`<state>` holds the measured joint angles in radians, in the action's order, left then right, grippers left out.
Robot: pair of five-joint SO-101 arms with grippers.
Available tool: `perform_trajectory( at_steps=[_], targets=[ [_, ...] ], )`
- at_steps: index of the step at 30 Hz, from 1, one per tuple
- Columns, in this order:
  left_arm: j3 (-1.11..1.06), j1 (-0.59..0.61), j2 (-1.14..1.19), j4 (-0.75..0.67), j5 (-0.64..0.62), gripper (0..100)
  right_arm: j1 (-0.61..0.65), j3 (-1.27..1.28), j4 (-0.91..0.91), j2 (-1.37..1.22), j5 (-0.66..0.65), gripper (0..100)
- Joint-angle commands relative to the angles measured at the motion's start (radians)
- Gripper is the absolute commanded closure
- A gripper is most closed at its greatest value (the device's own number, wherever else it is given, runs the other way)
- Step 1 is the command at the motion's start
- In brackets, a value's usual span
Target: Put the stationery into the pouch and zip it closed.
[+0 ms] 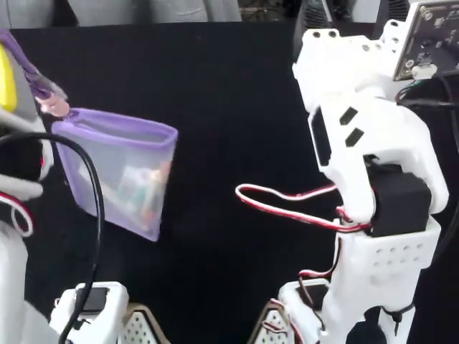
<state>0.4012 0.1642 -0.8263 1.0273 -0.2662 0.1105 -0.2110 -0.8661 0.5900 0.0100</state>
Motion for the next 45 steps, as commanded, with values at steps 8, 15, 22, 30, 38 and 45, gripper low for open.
perform_trajectory(
  at_steps=[8,15,22,30,38,45],
  targets=[
    [0.038,-0.147,0.098,-0.359,-0.017,97,-0.008,-0.048,0.009,-0.004,-0.009,70.9],
    [0.308,-0.168,0.385,-0.307,-0.017,97,-0.008,-0.048,0.009,-0.002,-0.066,70.9],
    [0.470,-0.170,0.493,-0.164,-0.023,97,-0.008,-0.048,0.009,-0.002,-0.075,70.9],
    [0.682,-0.170,0.493,0.285,-0.015,97,-0.008,-0.048,0.009,-0.002,-0.075,70.9],
    [0.789,-0.173,0.493,0.666,-0.017,97,-0.008,-0.048,0.009,-0.002,-0.077,70.9],
    [0.739,-0.424,0.414,0.735,-0.017,97,-0.008,-0.048,0.008,-0.002,-0.077,70.9]
  ],
)
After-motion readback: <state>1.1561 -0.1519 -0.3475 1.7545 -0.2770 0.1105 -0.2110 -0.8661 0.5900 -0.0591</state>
